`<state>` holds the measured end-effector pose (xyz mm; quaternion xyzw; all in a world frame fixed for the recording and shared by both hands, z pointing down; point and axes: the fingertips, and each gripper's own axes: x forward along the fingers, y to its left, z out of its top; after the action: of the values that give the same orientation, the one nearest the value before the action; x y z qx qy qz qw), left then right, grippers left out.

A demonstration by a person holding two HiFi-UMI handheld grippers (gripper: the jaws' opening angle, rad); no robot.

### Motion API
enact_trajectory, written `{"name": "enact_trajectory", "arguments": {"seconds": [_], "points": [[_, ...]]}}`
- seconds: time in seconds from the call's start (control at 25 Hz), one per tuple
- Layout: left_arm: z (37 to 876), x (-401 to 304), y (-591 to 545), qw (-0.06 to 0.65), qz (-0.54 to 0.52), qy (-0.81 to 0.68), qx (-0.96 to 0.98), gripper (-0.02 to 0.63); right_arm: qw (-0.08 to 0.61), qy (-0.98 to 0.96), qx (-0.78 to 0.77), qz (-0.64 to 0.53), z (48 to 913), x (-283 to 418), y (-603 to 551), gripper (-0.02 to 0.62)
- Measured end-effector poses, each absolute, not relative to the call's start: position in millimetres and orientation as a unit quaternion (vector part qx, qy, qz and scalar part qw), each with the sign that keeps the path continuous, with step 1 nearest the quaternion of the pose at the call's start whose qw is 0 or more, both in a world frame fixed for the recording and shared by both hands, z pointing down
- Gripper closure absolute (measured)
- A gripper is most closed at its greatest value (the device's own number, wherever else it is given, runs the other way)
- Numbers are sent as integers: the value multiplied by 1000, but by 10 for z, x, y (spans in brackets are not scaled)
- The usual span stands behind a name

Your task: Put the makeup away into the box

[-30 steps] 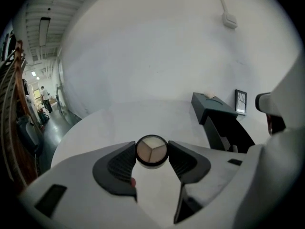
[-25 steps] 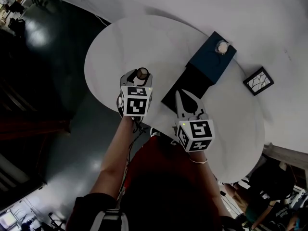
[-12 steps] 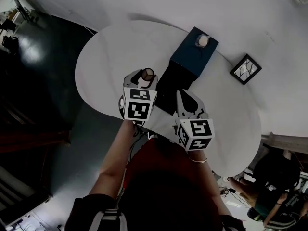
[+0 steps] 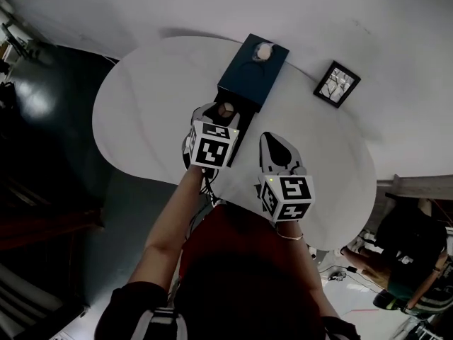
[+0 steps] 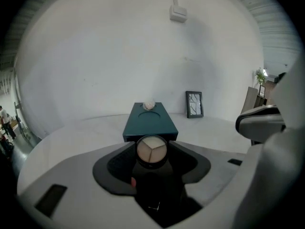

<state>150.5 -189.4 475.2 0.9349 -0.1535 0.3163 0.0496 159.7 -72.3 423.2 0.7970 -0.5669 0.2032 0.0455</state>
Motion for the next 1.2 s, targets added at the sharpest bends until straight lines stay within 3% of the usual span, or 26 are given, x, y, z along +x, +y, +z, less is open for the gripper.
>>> {"name": "enact_trajectory", "arguments": {"seconds": [1.2], "points": [[5599,2016,-1948,44,399,-136,906,371,46,-540,801,254,4593,2111,-561,581]]}}
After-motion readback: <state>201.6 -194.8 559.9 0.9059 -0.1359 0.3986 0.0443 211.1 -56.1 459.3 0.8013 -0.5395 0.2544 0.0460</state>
